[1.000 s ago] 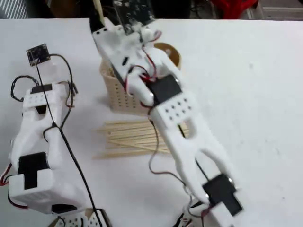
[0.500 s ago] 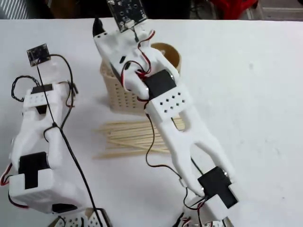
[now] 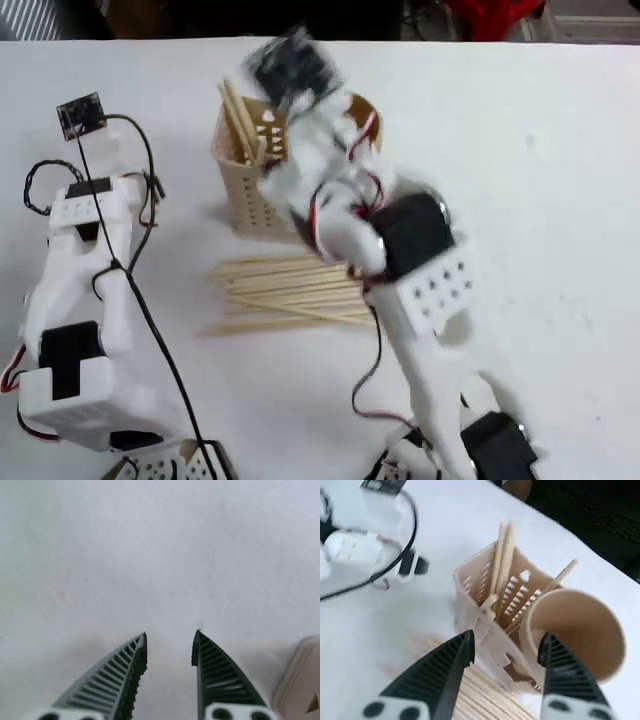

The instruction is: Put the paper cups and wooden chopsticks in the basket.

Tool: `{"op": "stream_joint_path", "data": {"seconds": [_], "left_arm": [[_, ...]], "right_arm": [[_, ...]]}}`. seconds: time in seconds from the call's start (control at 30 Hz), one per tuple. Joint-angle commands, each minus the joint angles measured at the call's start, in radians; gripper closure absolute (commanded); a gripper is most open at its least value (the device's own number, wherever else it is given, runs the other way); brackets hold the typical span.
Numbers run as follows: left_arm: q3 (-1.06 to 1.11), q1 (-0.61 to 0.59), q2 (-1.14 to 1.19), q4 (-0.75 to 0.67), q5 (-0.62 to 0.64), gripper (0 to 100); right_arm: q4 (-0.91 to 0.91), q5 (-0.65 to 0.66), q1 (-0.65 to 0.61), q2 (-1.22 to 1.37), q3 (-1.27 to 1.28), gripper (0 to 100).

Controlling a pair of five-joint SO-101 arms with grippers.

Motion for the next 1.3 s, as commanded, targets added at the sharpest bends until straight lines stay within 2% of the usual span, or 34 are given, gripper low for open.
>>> {"op": "stream_joint_path", "data": {"seconds": [0.0,0.1,0.17,0.4,0.5,0.63,0.73,1.0,1.27], "left_arm": [[-0.006,0.005,-0.027,-0.018,0.008,83],[-0.006,0.005,-0.027,-0.018,0.008,83],[-0.006,0.005,-0.027,-0.017,0.008,83],[-0.008,0.004,-0.027,-0.018,0.008,83],[-0.014,0.005,-0.027,-0.018,0.008,83],[-0.014,0.005,-0.027,-0.018,0.008,83],[-0.012,0.005,-0.027,-0.018,0.008,83],[-0.009,0.005,-0.027,-0.018,0.008,83],[-0.009,0.005,-0.027,-0.018,0.008,83]], "right_arm": [[0.214,0.245,-0.087,-0.038,0.003,79.0],[0.202,0.381,-0.133,0.025,0.175,79.0],[0.114,0.448,-0.157,0.068,0.33,79.0],[-0.392,0.565,-0.183,0.056,0.888,79.0],[-0.55,0.575,-0.182,0.031,1.033,79.7],[-0.633,0.577,-0.182,0.036,1.119,84.8],[-0.673,0.577,-0.168,0.056,1.145,83.1],[-0.676,0.571,-0.166,0.082,1.143,89.9],[-0.668,0.574,-0.166,0.084,1.145,90.8]]}}
